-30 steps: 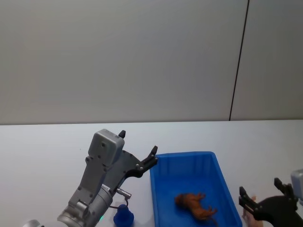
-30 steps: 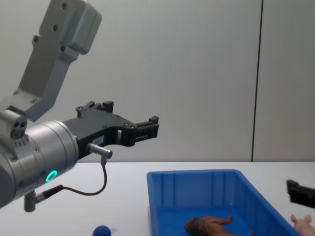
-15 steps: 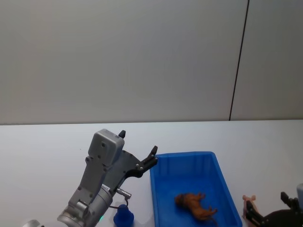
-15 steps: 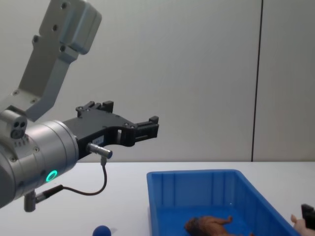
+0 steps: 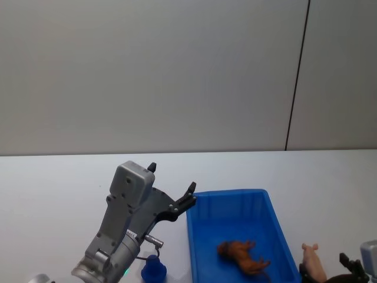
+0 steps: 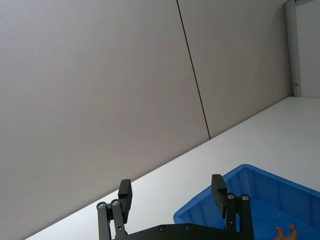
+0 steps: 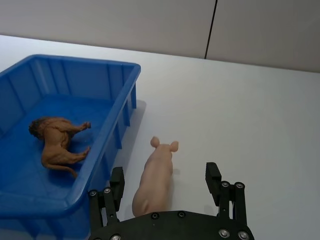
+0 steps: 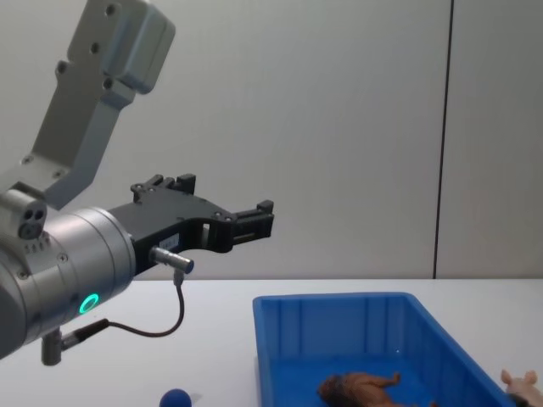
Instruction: Pick up the two dolls from the table and place them into the box.
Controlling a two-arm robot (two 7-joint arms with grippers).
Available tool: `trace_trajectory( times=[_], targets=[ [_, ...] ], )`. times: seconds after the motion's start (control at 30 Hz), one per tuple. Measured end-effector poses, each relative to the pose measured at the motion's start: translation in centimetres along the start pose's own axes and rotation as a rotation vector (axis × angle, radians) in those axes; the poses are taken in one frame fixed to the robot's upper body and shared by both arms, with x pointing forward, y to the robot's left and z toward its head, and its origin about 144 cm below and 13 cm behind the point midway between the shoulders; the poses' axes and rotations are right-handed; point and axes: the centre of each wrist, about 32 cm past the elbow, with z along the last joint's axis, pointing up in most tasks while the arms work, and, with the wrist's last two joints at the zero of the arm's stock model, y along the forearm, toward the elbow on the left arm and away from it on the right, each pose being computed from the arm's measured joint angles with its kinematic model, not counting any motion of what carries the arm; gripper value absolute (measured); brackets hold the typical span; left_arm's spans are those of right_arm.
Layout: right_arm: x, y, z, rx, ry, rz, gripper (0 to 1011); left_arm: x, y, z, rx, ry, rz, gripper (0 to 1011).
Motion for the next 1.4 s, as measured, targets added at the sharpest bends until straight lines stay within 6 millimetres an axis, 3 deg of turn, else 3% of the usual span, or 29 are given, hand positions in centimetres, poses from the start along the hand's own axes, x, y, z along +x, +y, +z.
trace_trajectory(
  times=[0.07,0.3,0.6,0.83,1.4],
  targets=[
    [0.0,0.1,-0.2,-0.004,0.001,0.003,994,0.0,0.0,0.0,0.0,0.0,0.0,1002],
    [-0.1,0.6,-0.8,-0.024,0.004,0.005,833,0.0,0.0,0.0,0.0,0.0,0.0,1002],
    [-0.3,0.8,-1.1,-0.034,-0.003,-0.001,534,0.0,0.0,0.0,0.0,0.0,0.0,1002],
    [-0.6,0.7,-0.4,-0.017,-0.006,-0.011,364,0.0,0.0,0.0,0.0,0.0,0.0,1002],
    [-1.1,0.6,3.2,0.124,-0.014,0.019,360,0.0,0.0,0.0,0.0,0.0,0.0,1002]
  ],
)
